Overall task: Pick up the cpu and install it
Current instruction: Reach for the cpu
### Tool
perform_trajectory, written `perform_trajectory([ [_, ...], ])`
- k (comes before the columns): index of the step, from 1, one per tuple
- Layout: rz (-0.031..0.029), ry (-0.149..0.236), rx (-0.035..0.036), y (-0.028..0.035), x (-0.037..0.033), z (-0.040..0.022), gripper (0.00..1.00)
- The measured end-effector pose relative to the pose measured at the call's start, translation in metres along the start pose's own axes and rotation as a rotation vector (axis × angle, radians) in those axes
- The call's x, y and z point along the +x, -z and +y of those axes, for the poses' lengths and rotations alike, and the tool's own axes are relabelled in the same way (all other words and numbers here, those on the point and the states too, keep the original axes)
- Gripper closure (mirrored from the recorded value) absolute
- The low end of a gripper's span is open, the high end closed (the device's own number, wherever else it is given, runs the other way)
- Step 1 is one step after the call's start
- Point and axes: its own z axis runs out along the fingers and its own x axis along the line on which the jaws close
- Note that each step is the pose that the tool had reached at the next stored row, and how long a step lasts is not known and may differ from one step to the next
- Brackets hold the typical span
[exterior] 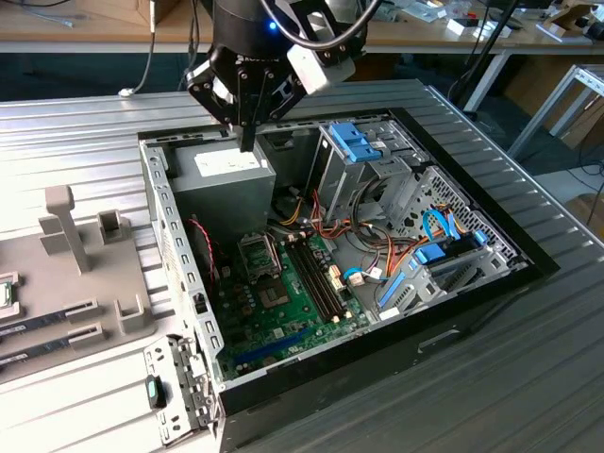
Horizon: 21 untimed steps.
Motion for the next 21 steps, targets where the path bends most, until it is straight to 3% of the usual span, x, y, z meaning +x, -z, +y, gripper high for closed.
perform_trajectory([
  [21, -0.0001, 0.0, -0.0001, 0.0007, 0.0283, -0.0021, 0.89],
])
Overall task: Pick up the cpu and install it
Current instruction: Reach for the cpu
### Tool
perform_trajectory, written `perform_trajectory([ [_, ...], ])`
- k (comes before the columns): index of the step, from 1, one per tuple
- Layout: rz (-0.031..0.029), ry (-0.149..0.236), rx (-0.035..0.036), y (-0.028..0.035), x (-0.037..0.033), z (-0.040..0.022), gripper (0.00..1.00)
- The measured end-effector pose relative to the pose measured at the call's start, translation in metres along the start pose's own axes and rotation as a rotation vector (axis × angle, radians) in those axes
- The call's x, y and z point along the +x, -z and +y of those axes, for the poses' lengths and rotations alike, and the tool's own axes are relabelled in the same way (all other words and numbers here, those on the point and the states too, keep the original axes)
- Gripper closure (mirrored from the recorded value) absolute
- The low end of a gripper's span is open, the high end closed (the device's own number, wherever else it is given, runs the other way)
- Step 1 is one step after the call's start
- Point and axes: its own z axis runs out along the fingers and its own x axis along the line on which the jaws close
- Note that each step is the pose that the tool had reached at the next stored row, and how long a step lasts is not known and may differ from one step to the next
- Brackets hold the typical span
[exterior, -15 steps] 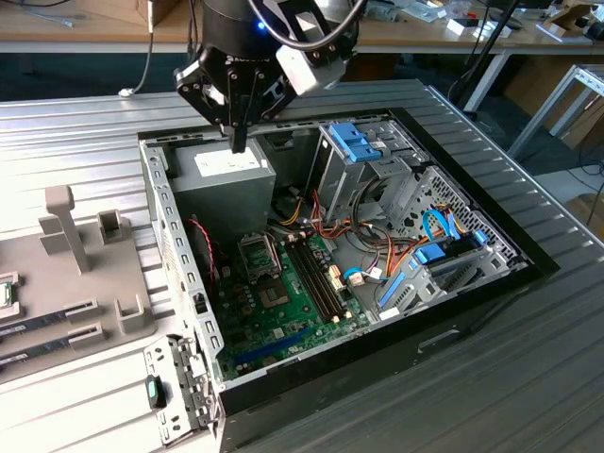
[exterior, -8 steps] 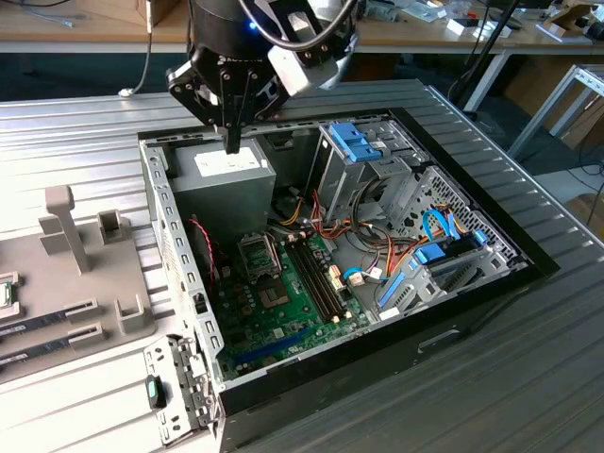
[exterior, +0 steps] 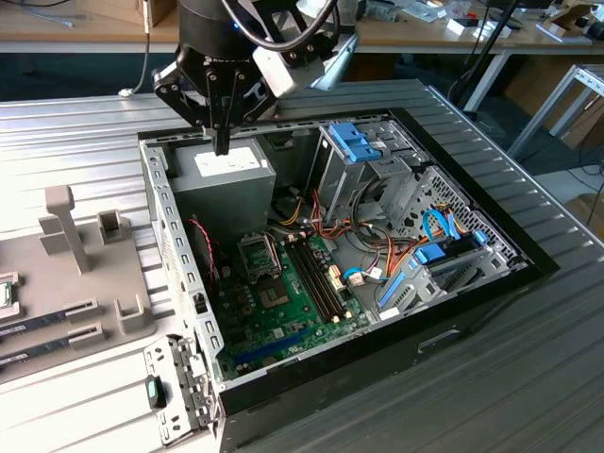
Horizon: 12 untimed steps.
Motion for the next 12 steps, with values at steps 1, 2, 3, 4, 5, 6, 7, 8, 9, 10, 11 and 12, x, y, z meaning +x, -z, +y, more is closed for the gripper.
perform_trajectory([
  [1, 0.0, 0.0, 0.0, 0.0, 0.0012, -0.0001, 0.89],
  [2, 0.0, 0.0, 0.0, 0.0001, 0.002, -0.0001, 0.89],
  [3, 0.0, 0.0, 0.0, 0.0001, 0.0033, -0.0002, 0.89],
  [4, 0.0, 0.0, 0.0, 0.0001, 0.0041, -0.0003, 0.89],
  [5, 0.0, 0.0, 0.0, 0.0002, 0.0051, -0.0004, 0.89],
  [6, 0.0, 0.0, 0.0, 0.0002, 0.006, -0.0005, 0.89],
  [7, 0.0, 0.0, 0.0001, 0.0003, 0.0079, -0.0006, 0.89],
  [8, 0.0, 0.0, 0.0, 0.0003, 0.009, -0.0007, 0.89],
  [9, 0.0, 0.0, 0.0, 0.0003, 0.01, -0.0008, 0.89],
  [10, 0.0, 0.0, 0.0, 0.0003, 0.0111, -0.0008, 0.89],
  [11, 0.0, 0.0, 0.0, 0.0004, 0.0124, -0.0009, 0.89],
  [12, 0.0, 0.0, 0.0001, 0.0004, 0.0134, -0.001, 0.89],
])
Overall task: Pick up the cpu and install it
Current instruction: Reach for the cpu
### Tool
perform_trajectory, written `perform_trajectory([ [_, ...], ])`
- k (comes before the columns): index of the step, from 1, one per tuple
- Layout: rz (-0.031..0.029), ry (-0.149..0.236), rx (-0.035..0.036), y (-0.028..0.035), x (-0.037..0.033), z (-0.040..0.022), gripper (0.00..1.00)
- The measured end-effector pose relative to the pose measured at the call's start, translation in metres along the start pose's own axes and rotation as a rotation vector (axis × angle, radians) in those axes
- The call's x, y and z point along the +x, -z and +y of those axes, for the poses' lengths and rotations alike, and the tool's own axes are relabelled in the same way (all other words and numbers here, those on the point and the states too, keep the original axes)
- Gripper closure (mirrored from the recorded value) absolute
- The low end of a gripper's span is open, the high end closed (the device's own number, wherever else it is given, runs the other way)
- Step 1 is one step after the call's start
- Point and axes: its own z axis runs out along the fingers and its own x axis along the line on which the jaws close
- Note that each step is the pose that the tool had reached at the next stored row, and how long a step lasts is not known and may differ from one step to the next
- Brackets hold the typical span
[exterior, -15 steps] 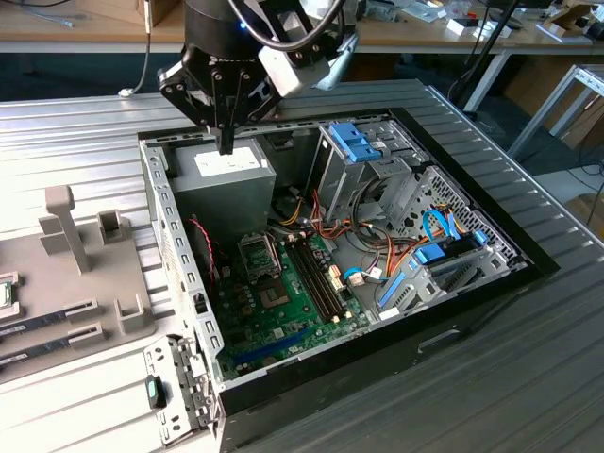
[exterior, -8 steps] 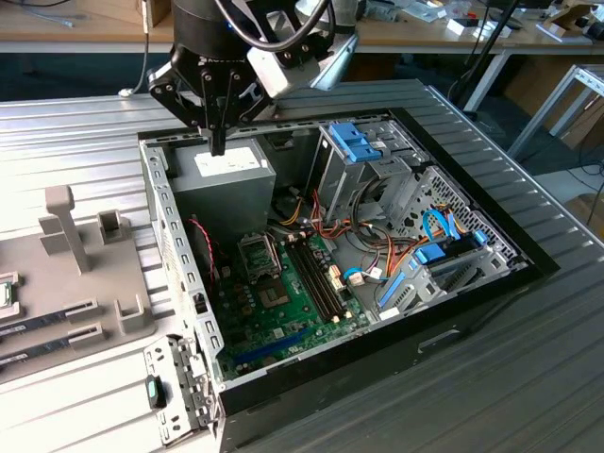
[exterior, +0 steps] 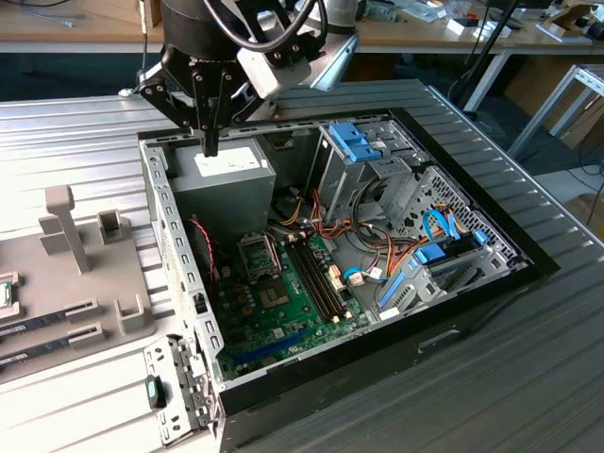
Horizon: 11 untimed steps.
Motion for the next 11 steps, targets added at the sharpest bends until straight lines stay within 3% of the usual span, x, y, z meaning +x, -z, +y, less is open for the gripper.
perform_trajectory([
  [11, 0.0, 0.0, 0.0, 0.0004, 0.014, -0.0011, 0.89],
])
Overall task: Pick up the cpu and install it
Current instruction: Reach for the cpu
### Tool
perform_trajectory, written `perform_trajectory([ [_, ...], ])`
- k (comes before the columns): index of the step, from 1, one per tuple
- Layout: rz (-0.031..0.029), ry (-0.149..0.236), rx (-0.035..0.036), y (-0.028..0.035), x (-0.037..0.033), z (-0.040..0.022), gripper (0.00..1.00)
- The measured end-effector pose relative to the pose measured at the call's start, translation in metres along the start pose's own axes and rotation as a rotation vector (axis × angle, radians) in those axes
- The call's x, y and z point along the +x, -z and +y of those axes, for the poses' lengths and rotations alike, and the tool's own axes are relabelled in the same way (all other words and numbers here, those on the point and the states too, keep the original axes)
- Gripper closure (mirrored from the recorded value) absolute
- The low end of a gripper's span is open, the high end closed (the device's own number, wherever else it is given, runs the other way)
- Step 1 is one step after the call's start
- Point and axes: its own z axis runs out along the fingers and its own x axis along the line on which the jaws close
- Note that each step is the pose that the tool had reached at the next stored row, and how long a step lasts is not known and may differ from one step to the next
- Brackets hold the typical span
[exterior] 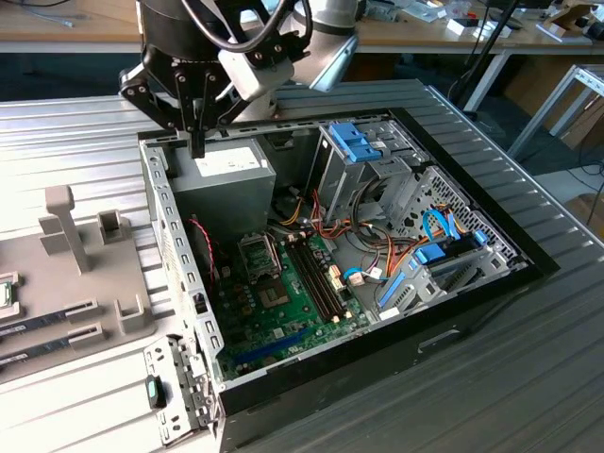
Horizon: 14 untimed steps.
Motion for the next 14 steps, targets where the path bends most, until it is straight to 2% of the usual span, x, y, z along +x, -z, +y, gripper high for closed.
perform_trajectory([
  [14, 0.0, 0.0, 0.0, 0.0005, 0.0165, -0.0012, 0.89],
])
